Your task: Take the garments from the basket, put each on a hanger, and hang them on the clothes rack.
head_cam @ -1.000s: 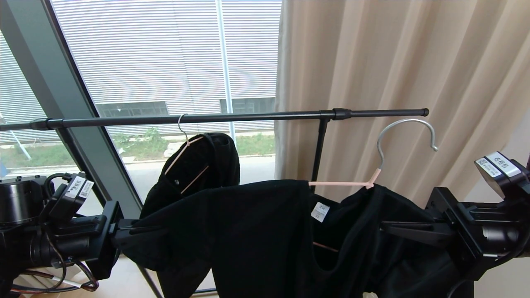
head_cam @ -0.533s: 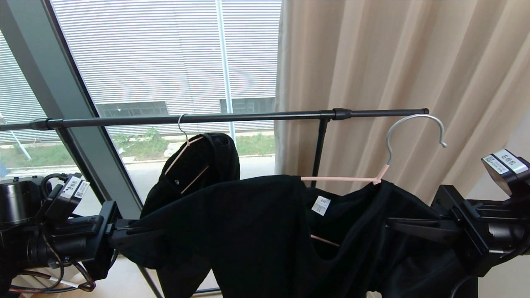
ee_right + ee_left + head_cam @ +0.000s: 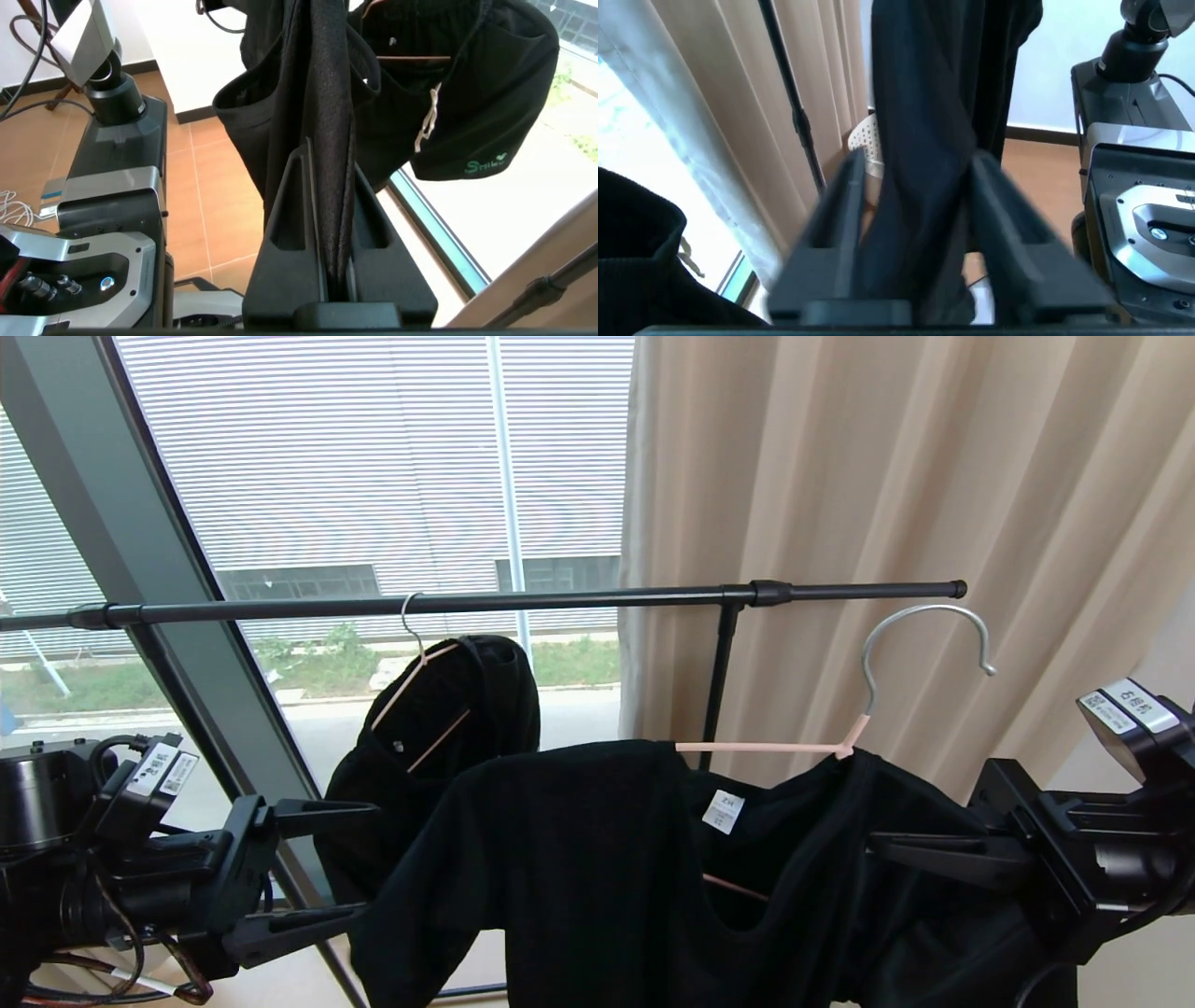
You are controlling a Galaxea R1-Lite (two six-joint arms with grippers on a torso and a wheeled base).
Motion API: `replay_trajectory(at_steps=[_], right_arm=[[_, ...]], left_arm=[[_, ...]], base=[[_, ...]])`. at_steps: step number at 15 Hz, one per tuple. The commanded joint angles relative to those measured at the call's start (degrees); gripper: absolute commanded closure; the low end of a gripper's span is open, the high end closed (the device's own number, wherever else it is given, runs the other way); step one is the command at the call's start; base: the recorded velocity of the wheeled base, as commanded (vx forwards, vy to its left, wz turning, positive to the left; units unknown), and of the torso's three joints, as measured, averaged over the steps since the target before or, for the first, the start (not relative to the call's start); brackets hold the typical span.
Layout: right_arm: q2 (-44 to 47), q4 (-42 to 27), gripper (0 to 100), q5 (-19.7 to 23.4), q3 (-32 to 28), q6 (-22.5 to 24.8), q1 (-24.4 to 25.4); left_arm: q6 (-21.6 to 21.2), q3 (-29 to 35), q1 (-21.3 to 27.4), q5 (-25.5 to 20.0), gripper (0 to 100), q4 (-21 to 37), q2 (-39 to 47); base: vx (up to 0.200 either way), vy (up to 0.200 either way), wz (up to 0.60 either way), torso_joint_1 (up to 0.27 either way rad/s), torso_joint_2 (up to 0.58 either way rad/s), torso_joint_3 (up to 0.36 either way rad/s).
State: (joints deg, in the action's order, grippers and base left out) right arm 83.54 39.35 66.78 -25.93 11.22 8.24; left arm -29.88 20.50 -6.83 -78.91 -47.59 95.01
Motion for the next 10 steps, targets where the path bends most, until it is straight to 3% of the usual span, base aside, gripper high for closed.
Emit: replay_trajectory(at_steps=[1,4,6,7,8,10], right_arm=[[0.8,0.0,100,0.0,0.1,0.0,0.2],[2.7,0.0,100,-0.2,0.7,0.3,3.5],[4.2,0.0,100,-0.2,0.7,1.0,5.2],[4.2,0.0,100,-0.2,0.7,1.0,5.2],[7.0,0.0,100,-0.3,1.5,3.7,7.1],[8.3,0.0,100,-0.3,1.5,5.1,7.2]], left_arm=[[0.3,0.1,0.1,0.1,0,0.0,0.0],[5.2,0.9,3.4,1.0,0,0.3,-2.6],[6.1,1.2,6.7,5.6,0,0.4,-4.1],[6.1,1.2,6.7,5.6,0,0.4,-4.1],[8.9,2.5,14.1,17.6,0,0.4,-7.8],[10.3,8.6,18.3,19.3,0,3.4,-8.7]], base=[[0.000,0.000,0.00,0.000,0.00,0.000],[0.000,0.000,0.00,0.000,0.00,0.000],[0.000,0.000,0.00,0.000,0.00,0.000],[0.000,0.000,0.00,0.000,0.00,0.000],[0.000,0.000,0.00,0.000,0.00,0.000],[0.000,0.000,0.00,0.000,0.00,0.000]])
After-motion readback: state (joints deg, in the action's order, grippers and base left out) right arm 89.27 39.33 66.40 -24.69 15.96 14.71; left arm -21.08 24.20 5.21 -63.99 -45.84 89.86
